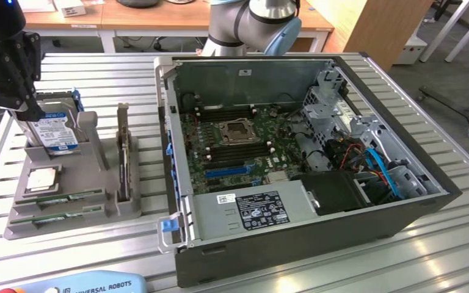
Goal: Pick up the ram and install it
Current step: 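Pick up the ram and move it above insertion slot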
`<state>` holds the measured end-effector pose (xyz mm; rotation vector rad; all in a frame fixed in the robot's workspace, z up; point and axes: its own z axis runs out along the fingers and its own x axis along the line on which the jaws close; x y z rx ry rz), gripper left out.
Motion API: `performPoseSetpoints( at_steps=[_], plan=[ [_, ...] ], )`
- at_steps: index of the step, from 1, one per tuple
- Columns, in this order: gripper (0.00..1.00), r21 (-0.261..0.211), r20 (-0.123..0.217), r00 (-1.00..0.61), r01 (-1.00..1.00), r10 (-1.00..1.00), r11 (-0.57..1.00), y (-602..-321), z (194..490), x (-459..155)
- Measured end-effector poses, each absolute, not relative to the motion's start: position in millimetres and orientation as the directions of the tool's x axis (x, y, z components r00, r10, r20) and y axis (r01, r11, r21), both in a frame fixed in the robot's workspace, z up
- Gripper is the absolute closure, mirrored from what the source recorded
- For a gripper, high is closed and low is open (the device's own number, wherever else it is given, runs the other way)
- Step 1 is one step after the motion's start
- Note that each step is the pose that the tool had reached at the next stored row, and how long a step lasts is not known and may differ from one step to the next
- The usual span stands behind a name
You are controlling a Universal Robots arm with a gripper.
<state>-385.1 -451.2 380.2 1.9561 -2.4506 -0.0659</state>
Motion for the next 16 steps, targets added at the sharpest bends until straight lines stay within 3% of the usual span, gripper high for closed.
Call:
performPoseSetpoints(
  at_steps=[16],
  plan=[
    [0.90, 0.036, -0.021, -0.186, -0.982, -0.982, 0.185, -451.2, 379.4, -385.1]
  ],
)
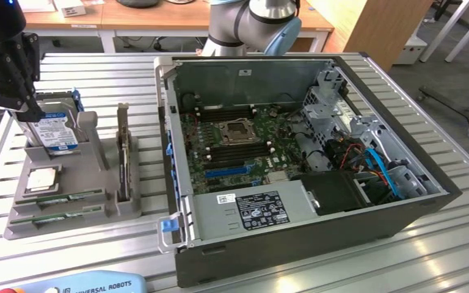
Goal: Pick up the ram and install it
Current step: 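Pick up the ram and move it above insertion slot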
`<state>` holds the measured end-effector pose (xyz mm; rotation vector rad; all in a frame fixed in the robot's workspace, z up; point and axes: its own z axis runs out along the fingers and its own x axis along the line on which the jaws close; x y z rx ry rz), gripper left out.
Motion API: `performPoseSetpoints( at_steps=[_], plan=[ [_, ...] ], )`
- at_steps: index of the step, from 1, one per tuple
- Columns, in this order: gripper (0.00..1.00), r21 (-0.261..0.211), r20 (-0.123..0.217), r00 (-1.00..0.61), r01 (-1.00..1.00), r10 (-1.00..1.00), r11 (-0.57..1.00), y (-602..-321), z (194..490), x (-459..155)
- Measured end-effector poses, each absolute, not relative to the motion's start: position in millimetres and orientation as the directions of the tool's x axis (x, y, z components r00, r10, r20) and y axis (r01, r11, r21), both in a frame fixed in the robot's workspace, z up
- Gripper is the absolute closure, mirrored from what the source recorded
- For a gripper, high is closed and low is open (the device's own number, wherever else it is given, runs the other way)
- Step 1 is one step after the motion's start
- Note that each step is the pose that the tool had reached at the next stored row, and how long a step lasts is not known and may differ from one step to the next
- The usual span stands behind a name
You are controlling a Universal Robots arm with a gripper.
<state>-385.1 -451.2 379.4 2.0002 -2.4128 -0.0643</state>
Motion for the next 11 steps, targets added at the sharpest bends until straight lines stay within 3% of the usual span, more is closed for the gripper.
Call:
performPoseSetpoints(
  at_steps=[11],
  plan=[
    [0.90, 0.035, -0.021, -0.186, -0.982, -0.982, 0.185, -451.2, 376.4, -385.1]
  ],
)
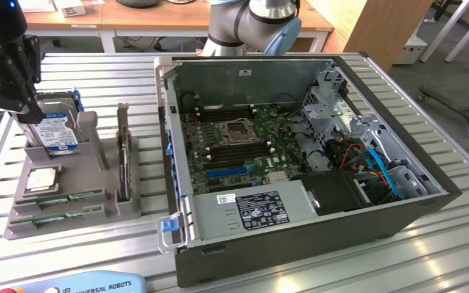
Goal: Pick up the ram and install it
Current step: 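Pick up the ram and move it above insertion slot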
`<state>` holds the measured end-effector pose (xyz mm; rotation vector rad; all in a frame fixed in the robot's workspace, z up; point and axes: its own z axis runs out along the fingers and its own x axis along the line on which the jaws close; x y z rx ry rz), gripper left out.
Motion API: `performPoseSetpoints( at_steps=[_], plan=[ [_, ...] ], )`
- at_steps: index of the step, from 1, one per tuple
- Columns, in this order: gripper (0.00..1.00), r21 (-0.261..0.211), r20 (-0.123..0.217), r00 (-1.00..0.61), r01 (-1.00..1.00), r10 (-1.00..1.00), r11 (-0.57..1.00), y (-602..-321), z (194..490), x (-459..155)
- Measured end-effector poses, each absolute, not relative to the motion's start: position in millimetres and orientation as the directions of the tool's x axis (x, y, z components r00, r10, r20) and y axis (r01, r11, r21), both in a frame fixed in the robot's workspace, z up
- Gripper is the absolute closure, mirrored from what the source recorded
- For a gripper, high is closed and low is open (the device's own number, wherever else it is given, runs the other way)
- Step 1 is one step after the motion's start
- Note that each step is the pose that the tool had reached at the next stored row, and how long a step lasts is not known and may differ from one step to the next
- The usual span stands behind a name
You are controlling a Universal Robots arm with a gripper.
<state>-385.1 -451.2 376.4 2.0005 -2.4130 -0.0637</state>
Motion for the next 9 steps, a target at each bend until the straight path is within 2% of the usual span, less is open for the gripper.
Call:
performPoseSetpoints(
  at_steps=[5, 7, 9],
  plan=[
    [0.89, 0.035, -0.021, -0.186, -0.982, -0.982, 0.185, -451.2, 376.4, -385.1],
    [0.77, 0.035, -0.021, -0.186, -0.982, -0.982, 0.185, -451.2, 376.4, -385.1],
    [0.77, 0.035, -0.021, -0.186, -0.982, -0.982, 0.185, -451.2, 376.3, -385.1]
  ],
)
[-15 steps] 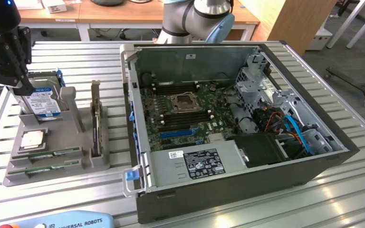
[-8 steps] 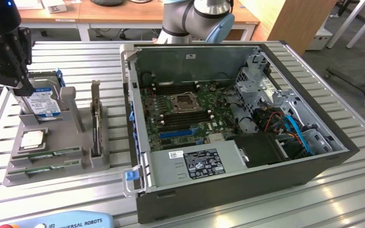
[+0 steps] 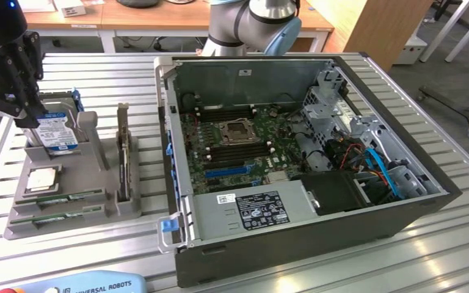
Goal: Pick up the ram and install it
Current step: 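Pick up the ram and move it above insertion slot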
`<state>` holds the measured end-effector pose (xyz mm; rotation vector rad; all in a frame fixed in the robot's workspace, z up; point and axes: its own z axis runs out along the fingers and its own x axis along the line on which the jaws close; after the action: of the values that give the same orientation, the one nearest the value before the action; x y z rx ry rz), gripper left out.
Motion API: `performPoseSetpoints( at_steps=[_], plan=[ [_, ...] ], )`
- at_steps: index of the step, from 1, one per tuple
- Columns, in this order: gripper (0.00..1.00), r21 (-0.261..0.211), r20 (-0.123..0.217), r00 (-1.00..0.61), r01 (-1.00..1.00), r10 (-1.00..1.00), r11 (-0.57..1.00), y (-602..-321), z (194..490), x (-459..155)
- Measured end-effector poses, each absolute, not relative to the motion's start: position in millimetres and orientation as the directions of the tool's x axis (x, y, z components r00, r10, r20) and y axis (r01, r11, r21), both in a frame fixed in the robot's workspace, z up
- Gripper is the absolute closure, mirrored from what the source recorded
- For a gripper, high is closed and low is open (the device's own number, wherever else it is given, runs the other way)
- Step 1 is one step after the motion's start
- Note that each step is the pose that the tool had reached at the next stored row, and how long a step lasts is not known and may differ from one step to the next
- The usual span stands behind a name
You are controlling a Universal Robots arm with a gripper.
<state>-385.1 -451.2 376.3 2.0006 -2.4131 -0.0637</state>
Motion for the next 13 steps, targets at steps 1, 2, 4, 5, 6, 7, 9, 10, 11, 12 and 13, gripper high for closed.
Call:
performPoseSetpoints(
  at_steps=[1, 2, 4, 5, 6, 7, 9, 10, 11, 12, 13],
  plan=[
    [0.71, 0.035, -0.021, -0.186, -0.982, -0.982, 0.185, -451.2, 376.3, -385.1],
    [0.71, 0.035, -0.021, -0.186, -0.982, -0.982, 0.185, -451.2, 376.1, -385.1],
    [0.71, 0.035, -0.021, -0.186, -0.982, -0.982, 0.185, -451.2, 375.1, -385.1],
    [0.71, 0.034, -0.021, -0.186, -0.982, -0.982, 0.185, -451.2, 374.4, -385.1],
    [0.71, 0.034, -0.021, -0.186, -0.982, -0.982, 0.185, -451.2, 373.5, -385.1],
    [0.71, 0.033, -0.021, -0.186, -0.982, -0.982, 0.185, -451.2, 372.6, -385.1],
    [0.71, 0.032, -0.022, -0.186, -0.982, -0.982, 0.185, -451.2, 370.6, -385.1],
    [0.71, 0.032, -0.022, -0.186, -0.982, -0.982, 0.185, -451.2, 369.8, -385.1],
    [0.71, 0.031, -0.022, -0.186, -0.982, -0.982, 0.185, -451.2, 369.1, -385.1],
    [0.71, 0.031, -0.022, -0.186, -0.982, -0.982, 0.185, -451.2, 368.4, -385.1],
    [0.71, 0.031, -0.022, -0.186, -0.982, -0.982, 0.185, -451.2, 367.8, -385.1]
  ],
)
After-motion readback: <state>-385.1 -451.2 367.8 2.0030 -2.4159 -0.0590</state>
